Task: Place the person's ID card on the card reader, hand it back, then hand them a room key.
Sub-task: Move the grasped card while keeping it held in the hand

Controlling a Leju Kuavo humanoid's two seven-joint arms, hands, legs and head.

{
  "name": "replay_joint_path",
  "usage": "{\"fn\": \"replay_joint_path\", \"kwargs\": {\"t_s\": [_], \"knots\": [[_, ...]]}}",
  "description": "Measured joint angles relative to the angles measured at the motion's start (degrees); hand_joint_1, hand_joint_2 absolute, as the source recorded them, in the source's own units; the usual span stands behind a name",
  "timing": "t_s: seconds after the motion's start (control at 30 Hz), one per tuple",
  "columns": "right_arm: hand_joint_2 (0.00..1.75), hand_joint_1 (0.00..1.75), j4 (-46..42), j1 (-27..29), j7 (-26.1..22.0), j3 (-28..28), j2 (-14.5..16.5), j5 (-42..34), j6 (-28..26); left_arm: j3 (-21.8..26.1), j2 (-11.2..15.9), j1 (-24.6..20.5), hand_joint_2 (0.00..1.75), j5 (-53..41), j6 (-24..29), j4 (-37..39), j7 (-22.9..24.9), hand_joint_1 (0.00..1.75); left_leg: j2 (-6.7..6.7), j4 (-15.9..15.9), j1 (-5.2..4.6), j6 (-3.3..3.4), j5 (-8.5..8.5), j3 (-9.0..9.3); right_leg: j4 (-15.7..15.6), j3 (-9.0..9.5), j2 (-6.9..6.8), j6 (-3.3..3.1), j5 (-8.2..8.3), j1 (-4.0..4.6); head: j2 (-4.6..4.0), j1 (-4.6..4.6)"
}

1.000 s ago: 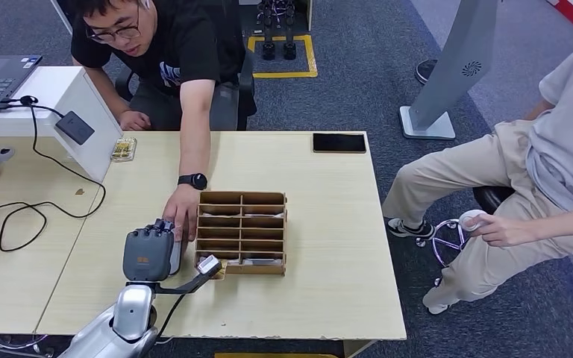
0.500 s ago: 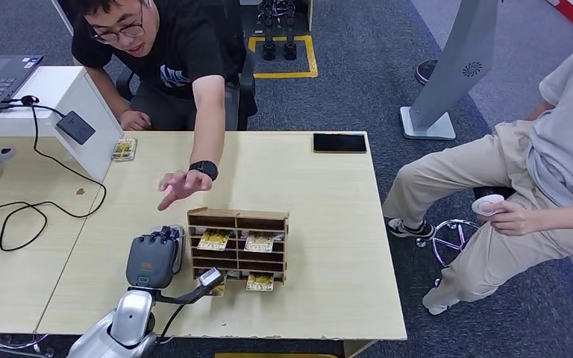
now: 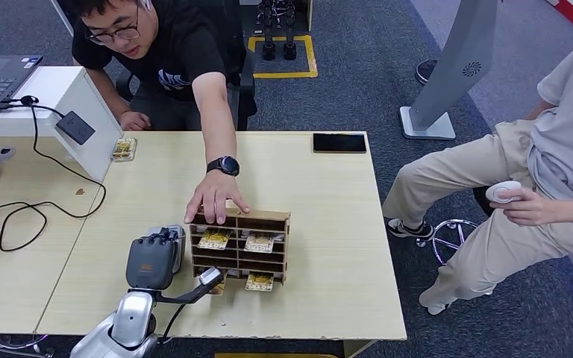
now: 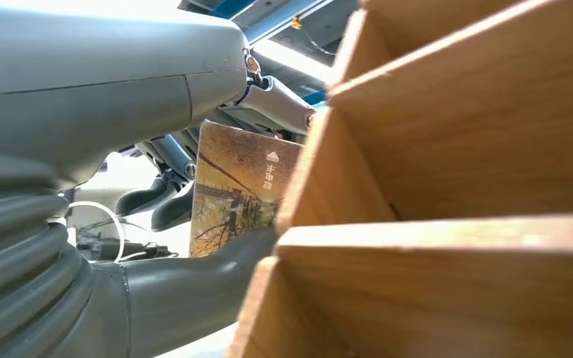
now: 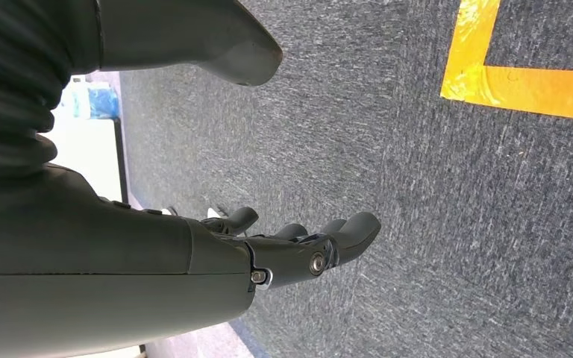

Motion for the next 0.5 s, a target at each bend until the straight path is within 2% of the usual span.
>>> {"fn": "replay_joint_path", "kwargs": {"t_s": [0.5], "knots": [[1.75,0.00,0.0,0.0,0.0,0.0,0.0,0.0,0.0,0.5,-0.3,0.0,1.75,0.0,0.0,0.0,0.0,1.75,0.00,0.0,0.00,0.00,0.00,0.00,0.0,-0.01,0.00,0.00,0.00,0.00,0.00,0.00]]}}
